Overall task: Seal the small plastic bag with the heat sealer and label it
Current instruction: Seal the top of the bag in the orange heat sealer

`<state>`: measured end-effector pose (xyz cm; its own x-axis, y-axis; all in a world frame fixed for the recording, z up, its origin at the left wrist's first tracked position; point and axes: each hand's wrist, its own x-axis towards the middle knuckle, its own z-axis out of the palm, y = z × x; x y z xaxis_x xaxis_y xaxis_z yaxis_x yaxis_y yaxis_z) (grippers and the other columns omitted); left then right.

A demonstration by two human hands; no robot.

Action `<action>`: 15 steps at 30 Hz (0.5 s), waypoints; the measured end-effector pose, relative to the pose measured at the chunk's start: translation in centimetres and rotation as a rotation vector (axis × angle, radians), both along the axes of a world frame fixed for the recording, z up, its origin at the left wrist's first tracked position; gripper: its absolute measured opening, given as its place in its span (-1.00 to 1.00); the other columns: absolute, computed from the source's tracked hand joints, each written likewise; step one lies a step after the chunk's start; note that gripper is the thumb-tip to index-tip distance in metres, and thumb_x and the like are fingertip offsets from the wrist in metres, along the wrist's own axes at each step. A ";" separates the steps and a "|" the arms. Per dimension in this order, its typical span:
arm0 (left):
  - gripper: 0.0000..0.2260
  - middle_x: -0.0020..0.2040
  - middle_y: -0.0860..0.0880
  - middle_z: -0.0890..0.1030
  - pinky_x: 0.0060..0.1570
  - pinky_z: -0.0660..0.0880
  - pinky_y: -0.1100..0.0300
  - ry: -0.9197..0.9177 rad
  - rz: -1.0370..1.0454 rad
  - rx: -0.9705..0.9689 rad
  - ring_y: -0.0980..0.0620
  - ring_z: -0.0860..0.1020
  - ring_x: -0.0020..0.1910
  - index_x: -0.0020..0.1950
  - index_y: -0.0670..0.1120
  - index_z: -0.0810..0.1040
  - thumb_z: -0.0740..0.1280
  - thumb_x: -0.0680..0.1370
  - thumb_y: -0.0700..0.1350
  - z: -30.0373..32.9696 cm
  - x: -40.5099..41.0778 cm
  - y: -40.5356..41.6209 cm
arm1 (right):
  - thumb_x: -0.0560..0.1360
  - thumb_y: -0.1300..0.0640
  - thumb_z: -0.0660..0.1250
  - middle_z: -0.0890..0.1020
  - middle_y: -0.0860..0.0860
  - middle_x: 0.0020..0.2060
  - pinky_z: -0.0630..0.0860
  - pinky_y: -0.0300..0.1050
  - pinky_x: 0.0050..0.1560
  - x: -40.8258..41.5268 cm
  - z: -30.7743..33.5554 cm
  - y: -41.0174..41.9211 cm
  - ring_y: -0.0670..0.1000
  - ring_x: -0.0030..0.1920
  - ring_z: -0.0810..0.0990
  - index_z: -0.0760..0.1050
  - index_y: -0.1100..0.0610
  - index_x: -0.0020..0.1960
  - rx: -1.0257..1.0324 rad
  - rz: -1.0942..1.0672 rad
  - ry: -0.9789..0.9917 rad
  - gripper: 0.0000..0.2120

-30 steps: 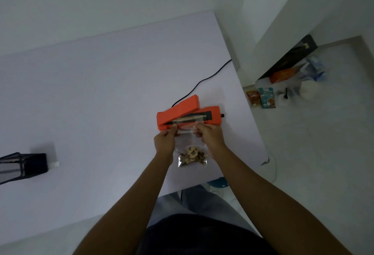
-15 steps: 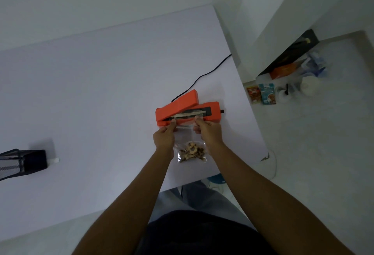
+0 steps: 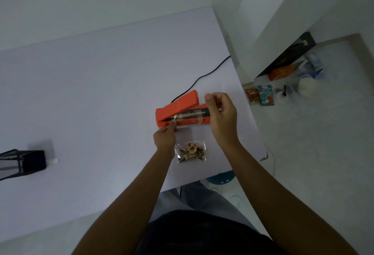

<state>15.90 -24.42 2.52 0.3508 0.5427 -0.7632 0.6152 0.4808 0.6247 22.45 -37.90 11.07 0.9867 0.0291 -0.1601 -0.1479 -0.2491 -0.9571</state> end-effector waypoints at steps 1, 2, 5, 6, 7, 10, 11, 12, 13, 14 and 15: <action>-0.72 -0.15 -0.05 0.65 -0.26 0.40 0.30 0.005 0.001 0.007 0.09 0.54 -0.22 -0.06 -0.23 0.66 0.43 0.52 0.01 0.0 0.0 0.0 | 0.57 -0.08 0.35 0.61 0.04 -0.14 0.63 -0.11 -0.11 0.4 0.9 0.5 0.01 -0.10 0.63 0.52 0.12 0.04 0.003 0.029 -0.043 -0.74; -0.72 -0.16 -0.05 0.65 -0.26 0.40 0.30 0.010 0.003 0.010 0.09 0.54 -0.22 -0.06 -0.23 0.66 0.43 0.52 0.01 0.0 0.0 -0.1 | 0.55 -0.07 0.38 0.58 0.03 -0.17 0.60 -0.17 -0.12 0.7 1.7 0.9 -0.02 -0.14 0.60 0.51 0.13 0.05 -0.004 0.057 -0.078 -0.74; -0.73 -0.16 -0.04 0.64 -0.26 0.38 0.30 0.022 0.006 0.007 0.10 0.54 -0.22 -0.06 -0.23 0.66 0.42 0.53 0.00 0.0 0.1 -0.1 | 0.50 -0.01 0.47 0.51 -0.05 -0.25 0.50 -0.33 -0.19 1.3 2.2 1.8 -0.13 -0.22 0.50 0.52 0.15 0.05 -0.048 0.111 -0.107 -0.73; -0.72 -0.17 -0.04 0.64 -0.25 0.38 0.30 0.022 0.005 0.008 0.09 0.54 -0.22 -0.06 -0.23 0.66 0.42 0.53 0.01 0.0 0.1 -0.1 | 0.50 0.00 0.47 0.51 -0.07 -0.25 0.51 -0.33 -0.20 1.4 2.0 1.8 -0.15 -0.22 0.51 0.53 0.15 0.03 -0.051 0.114 -0.096 -0.74; -0.71 -0.18 -0.04 0.64 -0.25 0.39 0.29 0.018 0.003 0.010 0.09 0.54 -0.23 -0.06 -0.24 0.66 0.43 0.52 0.01 -0.1 0.0 -0.1 | 0.50 -0.01 0.47 0.52 -0.07 -0.25 0.52 -0.32 -0.21 1.4 1.7 1.7 -0.16 -0.22 0.52 0.53 0.14 0.02 -0.050 0.102 -0.084 -0.75; -0.71 -0.20 -0.03 0.64 -0.24 0.39 0.30 0.005 -0.002 0.012 0.09 0.54 -0.22 -0.09 -0.24 0.66 0.43 0.52 0.01 -0.1 -0.1 0.0 | 0.50 0.02 0.47 0.55 -0.05 -0.23 0.53 -0.32 -0.23 1.5 0.5 0.5 -0.19 -0.22 0.54 0.55 0.14 -0.01 -0.032 0.022 -0.044 -0.79; -0.72 -0.21 -0.02 0.64 -0.23 0.39 0.29 0.001 -0.001 0.012 0.09 0.54 -0.21 -0.12 -0.22 0.65 0.43 0.52 0.01 -0.1 -0.1 0.0 | 0.50 0.02 0.48 0.55 -0.04 -0.23 0.53 -0.32 -0.22 1.6 0.0 0.1 -0.20 -0.23 0.54 0.55 0.14 -0.01 -0.023 -0.008 -0.019 -0.79; -0.74 -0.21 -0.01 0.64 -0.20 0.39 0.28 -0.002 0.000 0.011 0.08 0.54 -0.20 -0.16 -0.19 0.65 0.43 0.52 0.01 -0.1 0.0 0.0 | 0.50 0.02 0.48 0.56 -0.03 -0.22 0.53 -0.32 -0.22 1.6 -0.5 -0.3 -0.19 -0.22 0.54 0.56 0.14 -0.01 -0.012 -0.038 0.015 -0.78; -0.76 -0.21 -0.01 0.64 -0.18 0.39 0.26 -0.002 -0.001 0.013 0.08 0.55 -0.19 -0.20 -0.15 0.64 0.43 0.52 0.01 -0.1 0.0 0.0 | 0.49 0.01 0.48 0.58 0.01 -0.21 0.53 -0.31 -0.21 1.7 -1.1 -0.6 -0.17 -0.21 0.56 0.56 0.15 0.00 0.000 -0.067 0.053 -0.77; -0.76 -0.22 -0.02 0.64 -0.17 0.39 0.26 -0.004 -0.005 0.015 0.06 0.55 -0.18 -0.23 -0.12 0.63 0.43 0.52 0.02 -0.1 0.0 0.0 | 0.49 -0.01 0.48 0.60 0.05 -0.18 0.54 -0.30 -0.20 1.7 -1.7 -1.0 -0.14 -0.18 0.57 0.57 0.15 0.00 0.008 -0.093 0.089 -0.75; -0.76 -0.22 -0.03 0.64 -0.19 0.39 0.26 -0.010 -0.008 0.018 0.05 0.55 -0.18 -0.24 -0.11 0.62 0.44 0.51 0.02 -0.2 0.0 0.0 | 0.49 -0.02 0.48 0.63 0.08 -0.15 0.54 -0.29 -0.19 1.8 -2.3 -1.4 -0.11 -0.16 0.59 0.57 0.16 0.01 0.009 -0.113 0.120 -0.74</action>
